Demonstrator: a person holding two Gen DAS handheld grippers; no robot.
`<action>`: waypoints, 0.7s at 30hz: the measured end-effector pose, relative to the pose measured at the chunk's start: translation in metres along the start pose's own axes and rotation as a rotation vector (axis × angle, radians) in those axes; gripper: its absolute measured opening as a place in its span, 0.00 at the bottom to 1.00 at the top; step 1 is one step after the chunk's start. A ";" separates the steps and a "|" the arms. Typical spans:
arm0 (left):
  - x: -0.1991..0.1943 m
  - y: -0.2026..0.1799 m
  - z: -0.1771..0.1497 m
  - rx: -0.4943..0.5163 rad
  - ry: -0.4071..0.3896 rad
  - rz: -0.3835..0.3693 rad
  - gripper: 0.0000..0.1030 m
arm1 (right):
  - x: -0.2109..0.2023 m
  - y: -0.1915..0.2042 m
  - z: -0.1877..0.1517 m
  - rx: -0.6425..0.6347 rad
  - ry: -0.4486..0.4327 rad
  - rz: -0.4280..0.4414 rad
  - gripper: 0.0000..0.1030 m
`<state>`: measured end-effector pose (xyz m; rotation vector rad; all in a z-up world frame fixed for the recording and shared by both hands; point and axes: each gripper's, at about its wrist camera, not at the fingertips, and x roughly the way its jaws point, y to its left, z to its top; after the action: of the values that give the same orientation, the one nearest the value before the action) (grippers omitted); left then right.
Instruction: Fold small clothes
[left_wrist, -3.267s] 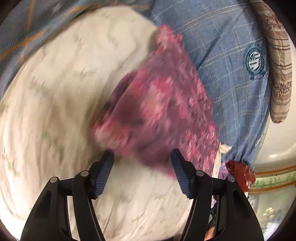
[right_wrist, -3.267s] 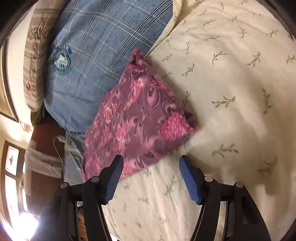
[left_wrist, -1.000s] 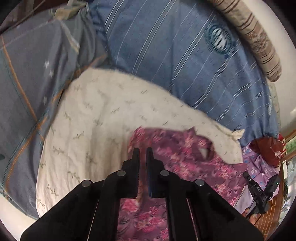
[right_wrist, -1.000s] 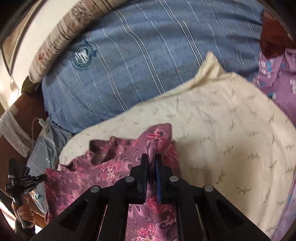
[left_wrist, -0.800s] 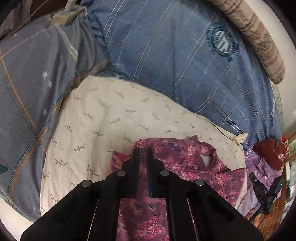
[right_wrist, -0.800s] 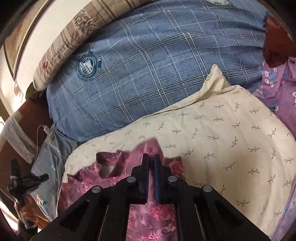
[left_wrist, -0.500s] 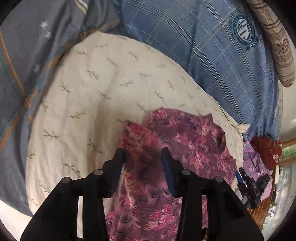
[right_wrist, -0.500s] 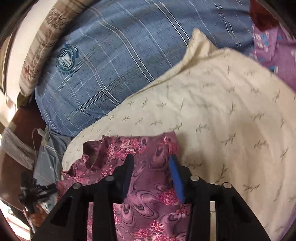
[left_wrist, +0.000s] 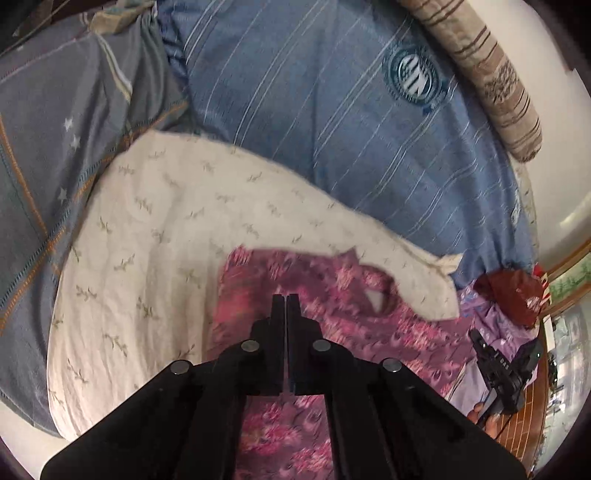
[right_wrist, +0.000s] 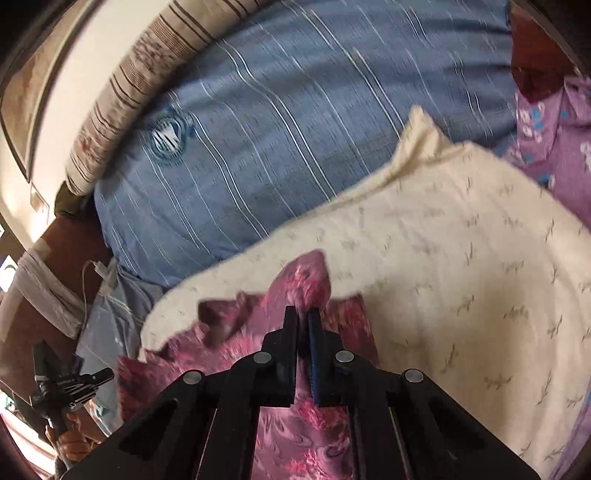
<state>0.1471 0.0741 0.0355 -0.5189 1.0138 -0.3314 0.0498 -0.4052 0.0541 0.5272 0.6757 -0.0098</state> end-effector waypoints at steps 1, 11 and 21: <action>0.000 -0.003 0.009 0.006 -0.017 0.003 0.00 | -0.003 0.004 0.007 -0.006 -0.016 0.011 0.04; 0.051 0.050 0.012 -0.076 0.209 0.034 0.29 | 0.030 -0.014 0.007 0.008 0.096 -0.001 0.14; 0.076 0.015 -0.031 0.122 0.296 0.098 0.00 | 0.071 -0.048 -0.020 0.099 0.193 -0.093 0.35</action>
<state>0.1580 0.0407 -0.0408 -0.3135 1.2922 -0.3873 0.0850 -0.4266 -0.0238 0.5963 0.8917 -0.0812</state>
